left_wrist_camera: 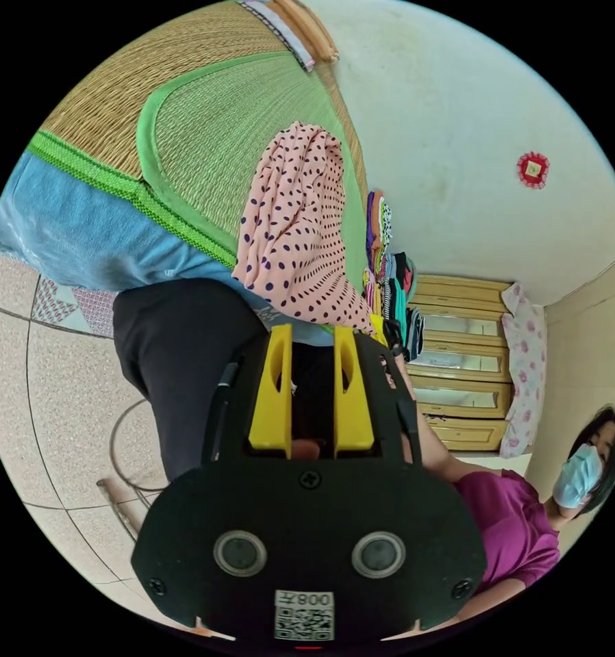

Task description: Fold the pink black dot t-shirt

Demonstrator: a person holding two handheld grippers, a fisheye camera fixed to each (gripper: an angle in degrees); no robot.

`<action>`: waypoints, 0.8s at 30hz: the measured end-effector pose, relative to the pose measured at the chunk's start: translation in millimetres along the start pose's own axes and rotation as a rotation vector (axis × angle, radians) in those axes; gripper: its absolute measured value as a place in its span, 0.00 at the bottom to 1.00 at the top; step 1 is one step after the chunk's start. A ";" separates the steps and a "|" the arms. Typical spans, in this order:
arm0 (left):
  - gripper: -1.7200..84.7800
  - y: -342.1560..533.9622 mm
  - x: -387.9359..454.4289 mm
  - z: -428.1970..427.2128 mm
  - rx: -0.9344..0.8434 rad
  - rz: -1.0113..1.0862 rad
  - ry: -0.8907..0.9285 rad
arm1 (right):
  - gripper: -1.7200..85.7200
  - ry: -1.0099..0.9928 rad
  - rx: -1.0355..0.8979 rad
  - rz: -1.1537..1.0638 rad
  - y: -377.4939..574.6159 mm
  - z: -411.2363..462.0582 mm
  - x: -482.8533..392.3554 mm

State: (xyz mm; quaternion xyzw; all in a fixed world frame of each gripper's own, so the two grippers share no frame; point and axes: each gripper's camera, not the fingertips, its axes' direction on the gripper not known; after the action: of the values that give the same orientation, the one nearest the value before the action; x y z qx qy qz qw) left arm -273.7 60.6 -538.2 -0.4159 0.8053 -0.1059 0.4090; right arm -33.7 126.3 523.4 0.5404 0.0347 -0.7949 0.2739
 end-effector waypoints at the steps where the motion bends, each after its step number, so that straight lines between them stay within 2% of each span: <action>1: 0.13 -3.6 -4.9 -2.5 0.003 -0.013 0.018 | 0.03 -0.001 0.000 -0.004 -2.4 1.5 -4.3; 8: 0.16 -19.0 -26.8 -18.0 0.014 -0.073 0.086 | 0.03 -0.010 0.002 -0.019 -15.3 8.9 -26.1; 16: 0.18 -21.4 -59.9 -40.3 0.100 -0.206 0.277 | 0.03 -0.014 0.006 -0.043 -33.3 13.6 -50.7; 24: 0.18 -22.2 -75.6 -47.8 0.165 -0.300 0.311 | 0.03 -0.028 0.011 -0.060 -43.3 14.1 -63.7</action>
State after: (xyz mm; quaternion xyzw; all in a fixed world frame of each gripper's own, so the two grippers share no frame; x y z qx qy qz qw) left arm -272.3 95.6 -453.0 -0.4748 0.7765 -0.2936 0.2922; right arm -49.0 183.5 574.7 0.5292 0.0425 -0.8105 0.2474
